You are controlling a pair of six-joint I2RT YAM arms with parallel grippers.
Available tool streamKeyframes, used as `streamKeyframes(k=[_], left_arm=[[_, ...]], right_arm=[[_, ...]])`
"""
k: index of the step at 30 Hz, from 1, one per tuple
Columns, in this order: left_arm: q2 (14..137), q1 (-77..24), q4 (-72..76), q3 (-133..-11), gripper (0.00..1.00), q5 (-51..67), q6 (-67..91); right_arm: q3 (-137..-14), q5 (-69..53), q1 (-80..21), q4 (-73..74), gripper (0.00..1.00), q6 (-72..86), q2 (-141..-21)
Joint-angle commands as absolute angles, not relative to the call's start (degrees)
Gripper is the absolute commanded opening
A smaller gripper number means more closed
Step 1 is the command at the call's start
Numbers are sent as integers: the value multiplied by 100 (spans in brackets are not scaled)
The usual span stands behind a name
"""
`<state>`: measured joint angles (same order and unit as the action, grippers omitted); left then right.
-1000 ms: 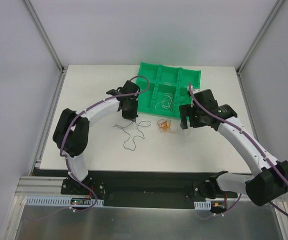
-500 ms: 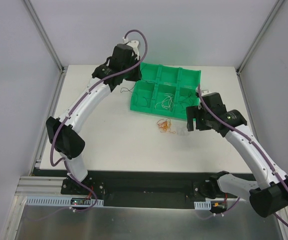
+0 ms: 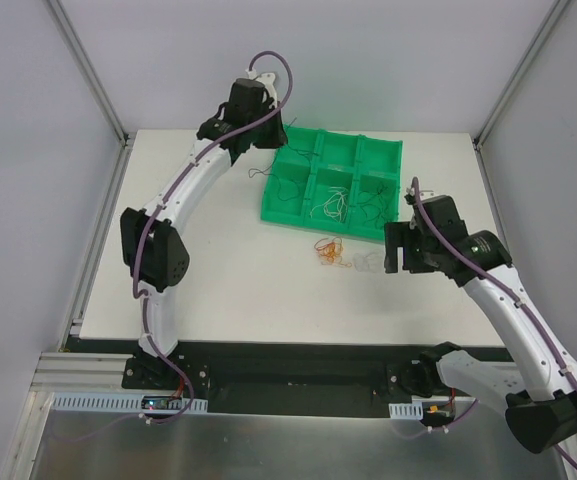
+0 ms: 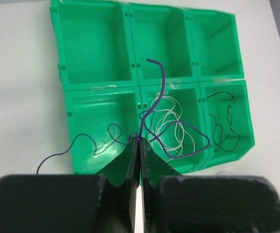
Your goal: Untangle the cables
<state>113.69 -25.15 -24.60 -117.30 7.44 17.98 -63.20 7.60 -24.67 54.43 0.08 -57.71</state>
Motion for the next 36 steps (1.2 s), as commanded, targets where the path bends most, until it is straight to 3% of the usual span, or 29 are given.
streamKeyframes(k=[1,13,22,30,36], left_arm=[[11733,-2540,-2040,-11865,0,1125,2336],[12532,-2505,-177,-11118,0,2600,4648],[12332,-1996,1054,-9687,0,2567,5624],[11831,-1670,459,-8939,0,1742,4853],[12049,-1836,-798,-9763,0,1091,3535]], right_arm=[[-6548,879,-2443,5862,85,123,-5634],[-6829,976,-2435,5985,85,-202,-5862],[-6583,1116,-2426,6029,85,-158,-5581],[-6662,940,-2400,6012,85,-185,-5722],[-6662,844,-2399,5968,85,-202,-5801]])
